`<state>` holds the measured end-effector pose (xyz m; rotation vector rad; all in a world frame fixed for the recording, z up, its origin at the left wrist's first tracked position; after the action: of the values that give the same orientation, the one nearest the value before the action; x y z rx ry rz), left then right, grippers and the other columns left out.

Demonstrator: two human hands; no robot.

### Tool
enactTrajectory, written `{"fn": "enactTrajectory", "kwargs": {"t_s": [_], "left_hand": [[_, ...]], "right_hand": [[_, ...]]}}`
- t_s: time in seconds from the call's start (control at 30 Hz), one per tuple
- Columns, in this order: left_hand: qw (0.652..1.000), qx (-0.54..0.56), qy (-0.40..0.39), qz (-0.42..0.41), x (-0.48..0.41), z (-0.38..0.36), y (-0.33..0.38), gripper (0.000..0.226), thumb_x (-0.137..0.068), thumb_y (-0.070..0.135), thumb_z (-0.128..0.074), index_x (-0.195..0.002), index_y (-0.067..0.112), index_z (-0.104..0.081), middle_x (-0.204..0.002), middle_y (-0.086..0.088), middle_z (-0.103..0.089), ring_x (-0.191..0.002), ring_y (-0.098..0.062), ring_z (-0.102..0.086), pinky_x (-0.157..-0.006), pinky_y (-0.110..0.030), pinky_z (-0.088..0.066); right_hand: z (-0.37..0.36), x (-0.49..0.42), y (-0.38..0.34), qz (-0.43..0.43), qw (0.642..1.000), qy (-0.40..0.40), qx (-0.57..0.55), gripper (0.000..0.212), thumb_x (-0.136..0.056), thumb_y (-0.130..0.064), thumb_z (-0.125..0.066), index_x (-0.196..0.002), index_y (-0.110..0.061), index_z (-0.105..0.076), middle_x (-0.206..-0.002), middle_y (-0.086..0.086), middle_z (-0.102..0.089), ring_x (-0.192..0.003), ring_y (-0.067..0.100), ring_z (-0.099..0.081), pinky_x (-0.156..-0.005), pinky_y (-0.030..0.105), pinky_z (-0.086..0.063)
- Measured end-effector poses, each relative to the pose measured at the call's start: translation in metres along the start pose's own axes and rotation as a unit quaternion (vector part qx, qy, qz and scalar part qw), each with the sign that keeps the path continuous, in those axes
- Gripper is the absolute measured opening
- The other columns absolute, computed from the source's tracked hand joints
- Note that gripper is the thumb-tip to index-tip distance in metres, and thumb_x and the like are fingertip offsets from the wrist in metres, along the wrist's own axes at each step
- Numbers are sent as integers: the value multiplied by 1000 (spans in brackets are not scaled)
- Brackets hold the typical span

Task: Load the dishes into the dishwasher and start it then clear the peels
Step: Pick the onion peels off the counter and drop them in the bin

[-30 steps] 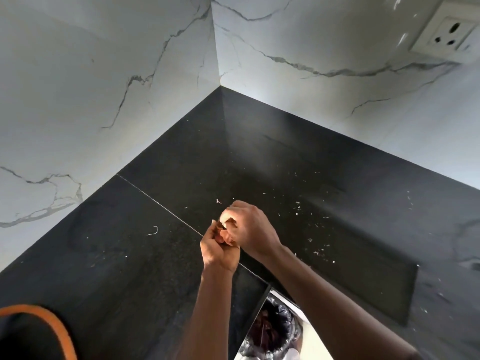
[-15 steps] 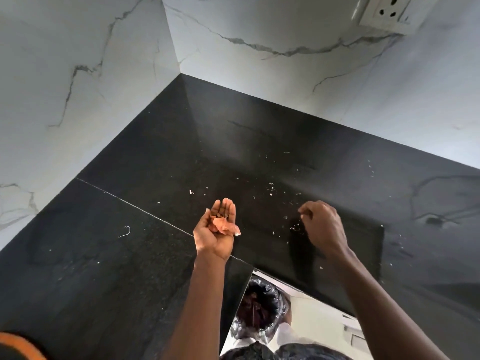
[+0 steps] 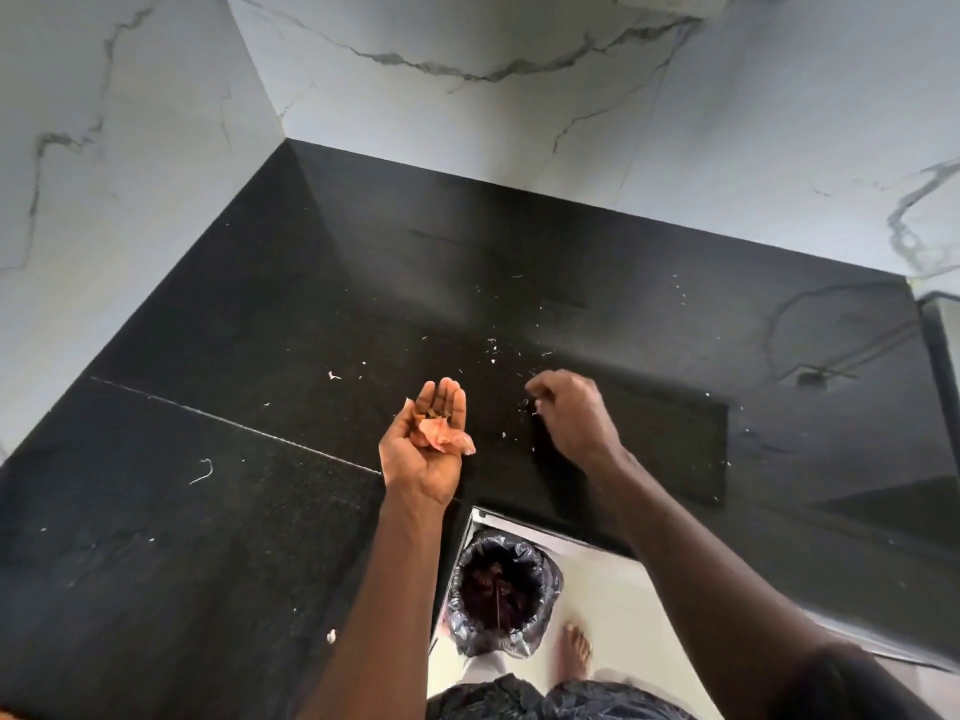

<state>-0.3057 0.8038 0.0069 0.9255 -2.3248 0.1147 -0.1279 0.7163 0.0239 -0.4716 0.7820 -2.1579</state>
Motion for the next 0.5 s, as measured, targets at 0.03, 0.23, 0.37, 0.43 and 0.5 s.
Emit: {"fn": "enactTrajectory", "kwargs": {"t_s": [0.03, 0.23, 0.37, 0.43, 0.5], "left_hand": [[1000, -4, 2, -10, 5, 0, 1, 38, -105, 21, -38, -101, -2, -68, -108, -22, -70, -103, -31, -71, -86, -40, -61], [999, -6, 14, -39, 30, 5, -8, 39, -105, 20, -37, -101, -4, -68, -107, -23, -70, -104, -32, -69, -85, -43, -61], [998, 0, 22, -51, 39, 11, -21, 39, -105, 19, -36, -100, -4, -68, -105, -24, -71, -98, -33, -72, -82, -43, -62], [998, -1, 20, -58, 46, 12, -24, 40, -106, 19, -36, -100, -4, -68, -105, -24, -71, -96, -33, -73, -83, -43, -62], [998, 2, 21, -64, 50, 15, -27, 41, -106, 20, -36, -99, -3, -69, -105, -23, -71, -95, -33, -73, -84, -43, -61]], "right_hand": [[5, -9, 4, -11, 1000, 1, 3, 30, -84, 3, -60, -101, -16, -76, -100, 2, -72, -96, 20, -67, -89, 29, -51], [-4, 1, -8, 137, 967, -144, 162, 31, -93, -2, -54, -118, -17, -67, -116, 2, -54, -108, 23, -52, -93, 36, -48], [-13, 34, -23, 231, 942, -150, 189, 29, -97, -4, -46, -118, -13, -64, -121, 2, -52, -110, 21, -50, -90, 37, -50], [-14, 45, -21, 261, 931, -167, 193, 29, -97, -5, -46, -115, -12, -67, -119, 0, -55, -108, 22, -53, -88, 38, -51], [-8, 46, -10, 240, 940, -157, 185, 31, -91, -2, -49, -109, -17, -69, -113, -3, -59, -105, 22, -58, -85, 39, -52]]}}
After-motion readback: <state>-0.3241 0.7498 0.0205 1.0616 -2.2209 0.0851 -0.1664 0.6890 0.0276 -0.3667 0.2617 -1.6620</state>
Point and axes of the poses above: each hand's wrist, its own x-axis away from the middle knuckle, its own z-axis out of the back of the hand, y = z × x, the point moved 5 cm from there along -x, towards the middle knuckle
